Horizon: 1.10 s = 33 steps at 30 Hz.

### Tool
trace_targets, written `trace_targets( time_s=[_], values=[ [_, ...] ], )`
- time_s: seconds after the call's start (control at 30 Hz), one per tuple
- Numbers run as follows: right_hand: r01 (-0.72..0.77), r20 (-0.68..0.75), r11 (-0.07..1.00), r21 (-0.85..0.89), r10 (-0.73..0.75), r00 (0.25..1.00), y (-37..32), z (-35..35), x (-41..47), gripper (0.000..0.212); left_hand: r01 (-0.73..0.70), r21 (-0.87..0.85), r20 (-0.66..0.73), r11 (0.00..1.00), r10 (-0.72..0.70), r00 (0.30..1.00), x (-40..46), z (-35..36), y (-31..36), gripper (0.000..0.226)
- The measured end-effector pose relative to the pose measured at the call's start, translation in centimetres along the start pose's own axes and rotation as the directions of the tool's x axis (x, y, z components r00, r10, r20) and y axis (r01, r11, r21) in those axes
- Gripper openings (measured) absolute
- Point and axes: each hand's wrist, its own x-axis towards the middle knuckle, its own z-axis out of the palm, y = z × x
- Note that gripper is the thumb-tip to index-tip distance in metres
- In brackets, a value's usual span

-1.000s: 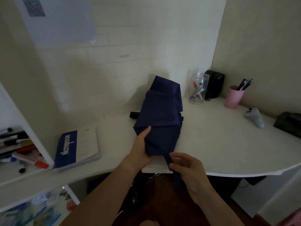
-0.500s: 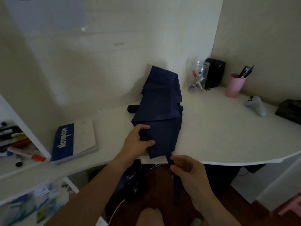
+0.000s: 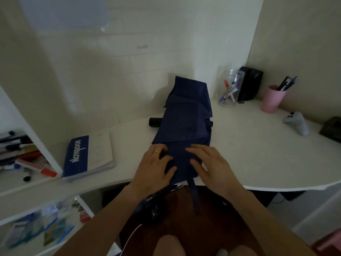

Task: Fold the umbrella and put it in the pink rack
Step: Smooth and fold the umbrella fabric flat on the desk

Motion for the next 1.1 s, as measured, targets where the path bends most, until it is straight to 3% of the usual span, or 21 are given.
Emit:
trace_targets(
  time_s=[0.07,0.1,0.17,0.23,0.27,0.33,0.43,0.57,0.73,0.83,0.9,1.0,1.1],
  values=[
    [-0.036,0.219,0.995,-0.088,0.054,0.974,1.5,0.5,0.9,0.030,0.013,-0.070,0.070,0.997,-0.008,0.998,0.0,-0.1,-0.2,0.049],
    [-0.082,0.232,0.994,-0.077,0.098,0.968,2.0,0.5,1.4,0.024,0.032,-0.105,0.094,0.994,-0.022,0.995,0.0,0.0,-0.4,0.052],
    [-0.235,0.090,0.965,0.115,0.225,0.970,2.4,-0.3,3.2,0.012,0.047,-0.144,0.097,0.988,-0.034,0.995,-0.3,0.0,-0.5,0.055],
    [-0.365,-0.135,0.873,0.322,0.424,0.895,2.8,-1.7,6.3,0.014,0.032,-0.155,0.077,0.987,-0.020,0.997,-0.4,0.0,-0.5,0.053],
    [-0.415,-0.176,0.815,0.405,0.515,0.839,3.1,-2.3,8.0,0.020,0.028,-0.156,0.072,0.987,-0.017,0.997,-0.4,0.0,-0.5,0.052],
    [-0.489,-0.103,0.684,0.541,0.631,0.769,3.6,-2.7,11.0,0.037,0.029,-0.152,0.073,0.988,-0.018,0.997,-0.3,0.0,-0.6,0.051],
    [-0.557,0.058,0.587,0.587,0.656,0.753,4.5,-2.2,13.8,0.057,0.018,-0.162,0.074,0.987,-0.006,0.997,-0.4,0.0,-0.5,0.049],
    [-0.441,0.058,0.494,0.749,0.615,0.786,4.2,-2.6,13.7,0.054,0.027,-0.172,0.061,0.985,-0.017,0.998,-0.5,0.0,-0.5,0.050],
    [-0.217,0.021,0.635,0.741,0.301,0.953,3.8,-3.7,8.5,0.063,0.042,-0.209,0.028,0.977,-0.037,0.999,-1.0,0.3,-0.2,0.049],
    [-0.197,0.014,0.800,0.566,0.230,0.973,4.1,-2.2,5.3,0.052,0.102,-0.221,-0.005,0.970,-0.105,0.994,-1.2,0.5,0.4,0.048],
    [-0.201,-0.011,0.847,0.493,0.237,0.972,4.2,-1.0,3.7,0.041,0.187,-0.286,-0.051,0.940,-0.210,0.976,-1.3,0.4,0.9,0.047],
    [-0.198,-0.020,0.860,0.470,0.235,0.972,4.5,0.2,2.2,0.035,0.357,-0.572,-0.074,0.739,-0.479,0.875,-0.3,-0.6,1.5,0.069],
    [-0.210,-0.030,0.873,0.441,0.249,0.968,4.9,0.8,1.6,0.034,0.458,-0.735,0.106,0.499,-0.583,0.805,1.9,-2.0,1.6,0.079]
  ],
)
